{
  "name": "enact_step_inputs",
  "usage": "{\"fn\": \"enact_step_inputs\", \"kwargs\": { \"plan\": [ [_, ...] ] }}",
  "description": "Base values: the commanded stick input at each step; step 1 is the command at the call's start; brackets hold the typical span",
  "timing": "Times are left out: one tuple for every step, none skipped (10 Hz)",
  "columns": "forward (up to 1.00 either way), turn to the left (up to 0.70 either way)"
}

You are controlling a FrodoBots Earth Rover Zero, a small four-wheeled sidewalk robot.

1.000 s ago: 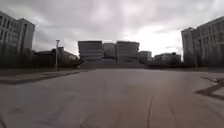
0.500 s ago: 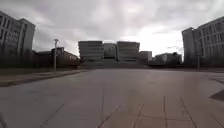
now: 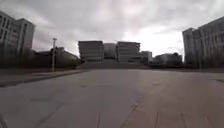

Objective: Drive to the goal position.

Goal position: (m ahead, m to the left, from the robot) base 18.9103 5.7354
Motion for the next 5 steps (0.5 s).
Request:
{"fn": "enact_step_inputs", "kwargs": {
  "plan": [
    [1.00,0.00],
    [1.00,0.00],
    [1.00,0.00],
    [1.00,0.00],
    [1.00,0.00]
  ]
}}
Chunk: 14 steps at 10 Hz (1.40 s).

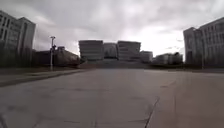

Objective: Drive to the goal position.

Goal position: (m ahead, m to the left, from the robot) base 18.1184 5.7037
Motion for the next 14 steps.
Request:
{"fn": "enact_step_inputs", "kwargs": {
  "plan": [
    [1.00,0.00],
    [1.00,0.00],
    [1.00,0.00],
    [1.00,0.00],
    [1.00,0.00],
    [1.00,0.00],
    [1.00,0.00],
    [1.00,0.00],
    [1.00,0.00],
    [1.00,0.00],
    [1.00,0.00],
    [1.00,0.00],
    [1.00,0.00],
    [1.00,0.00]
  ]
}}
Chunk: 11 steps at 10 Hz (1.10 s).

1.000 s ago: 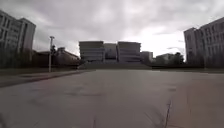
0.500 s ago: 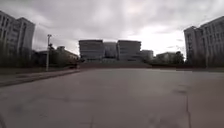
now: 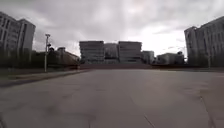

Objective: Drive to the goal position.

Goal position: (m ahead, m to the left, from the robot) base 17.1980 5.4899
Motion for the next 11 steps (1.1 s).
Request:
{"fn": "enact_step_inputs", "kwargs": {
  "plan": [
    [1.00,0.00],
    [1.00,0.00],
    [1.00,0.00],
    [1.00,0.00],
    [1.00,0.00],
    [1.00,0.00],
    [1.00,0.00],
    [1.00,0.00],
    [1.00,0.00],
    [1.00,0.00],
    [1.00,0.00]
  ]
}}
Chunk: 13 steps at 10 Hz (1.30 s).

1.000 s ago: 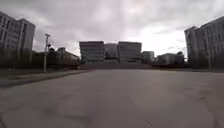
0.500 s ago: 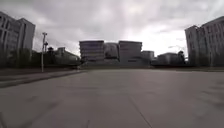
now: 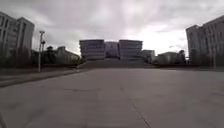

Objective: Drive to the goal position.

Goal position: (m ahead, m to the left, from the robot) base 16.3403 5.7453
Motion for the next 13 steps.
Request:
{"fn": "enact_step_inputs", "kwargs": {
  "plan": [
    [1.00,0.00],
    [1.00,0.00],
    [1.00,0.00],
    [1.00,0.00],
    [1.00,0.00],
    [1.00,0.00],
    [1.00,0.00],
    [1.00,0.00],
    [1.00,0.00],
    [1.00,0.00],
    [1.00,0.00],
    [1.00,0.00],
    [1.00,0.00]
  ]
}}
